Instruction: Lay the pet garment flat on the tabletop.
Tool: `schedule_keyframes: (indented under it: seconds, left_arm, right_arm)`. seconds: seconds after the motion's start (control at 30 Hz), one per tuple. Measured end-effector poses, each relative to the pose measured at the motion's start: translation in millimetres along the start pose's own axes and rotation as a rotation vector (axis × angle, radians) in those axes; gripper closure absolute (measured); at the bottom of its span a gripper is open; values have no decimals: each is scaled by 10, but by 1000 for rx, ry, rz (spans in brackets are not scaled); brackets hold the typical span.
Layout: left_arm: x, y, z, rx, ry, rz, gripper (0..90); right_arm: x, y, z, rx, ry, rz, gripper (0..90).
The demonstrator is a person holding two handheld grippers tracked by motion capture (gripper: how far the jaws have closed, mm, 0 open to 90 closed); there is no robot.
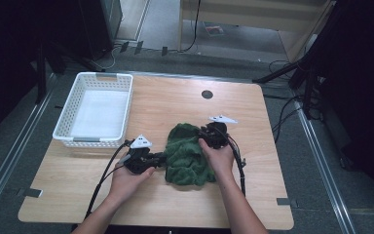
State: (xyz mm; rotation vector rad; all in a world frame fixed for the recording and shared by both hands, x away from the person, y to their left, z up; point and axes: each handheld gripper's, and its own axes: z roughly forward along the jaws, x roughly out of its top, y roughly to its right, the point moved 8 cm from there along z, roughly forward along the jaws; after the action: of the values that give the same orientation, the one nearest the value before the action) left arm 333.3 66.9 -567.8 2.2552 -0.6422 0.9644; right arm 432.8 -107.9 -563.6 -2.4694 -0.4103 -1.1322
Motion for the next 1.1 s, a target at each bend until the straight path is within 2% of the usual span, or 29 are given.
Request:
schedule_keyframes:
  seconds: [0.03,0.1,0.13,0.2,0.27,0.33,0.4,0.5,0.57,0.6,0.67,0.7,0.77,0.8,0.83,0.87,0.9,0.93,0.97,1.0,1.03,1.07,1.1]
  left_arm:
    - [42,-16,-8,-3,28,-15,692]
    - [124,-58,-41,-49,78,-61,633]
    - [166,-101,-48,-43,95,-78,596]
    - [257,-186,-44,-10,112,-95,551]
    - [376,-243,-1,39,123,-87,530]
    - [505,-306,113,85,107,-92,522]
    - [586,-429,282,148,53,-131,484]
    - [607,-577,522,239,-19,-161,450]
    - [583,-597,646,233,-60,-188,433]
    - [559,-610,689,239,-92,-188,420]
    - [537,-642,760,268,-117,-176,406]
    - [548,-659,782,281,-112,-165,406]
    - [583,-682,822,299,-112,-136,420]
    - [600,-679,851,295,-116,-110,453]
    - [612,-661,883,278,-122,-83,539]
    - [624,-643,900,265,-122,-59,628]
    - [650,-637,911,274,-105,-26,718]
    - [687,-632,908,280,-81,-13,825]
    - [726,-627,895,278,-54,-13,882]
    - [755,-633,879,292,-33,-2,899]
    - [800,-651,847,332,-5,18,900]
    - [828,-659,834,349,16,27,900]
    - [865,-684,813,385,37,37,900]
  right_arm:
    - [7,45,-60,-4,35,13,623]
    - [33,127,-216,1,87,35,536]
    - [43,148,-303,3,107,47,528]
    - [59,133,-478,12,149,33,520]
    - [61,59,-604,18,163,-13,504]
    - [71,-47,-680,38,169,-36,497]
    - [105,-152,-672,48,157,-63,483]
    - [185,-253,-471,62,83,-65,426]
    - [217,-269,-282,49,30,-73,416]
    - [210,-270,-175,42,-9,-90,395]
    - [147,-236,40,20,-99,-118,405]
    - [105,-194,132,2,-141,-125,443]
    - [55,-127,231,-24,-178,-116,651]
    - [51,-96,268,-16,-171,-115,756]
    - [67,-81,274,-6,-152,-118,820]
    - [93,-83,269,13,-126,-122,841]
    - [121,-94,258,33,-102,-126,846]
    - [163,-115,235,66,-62,-133,846]
    - [218,-134,201,87,-10,-144,846]
    - [260,-120,175,70,31,-158,842]
    - [283,-100,162,52,52,-160,841]
    - [305,-50,157,30,69,-147,840]
    - [309,-17,164,19,74,-141,837]
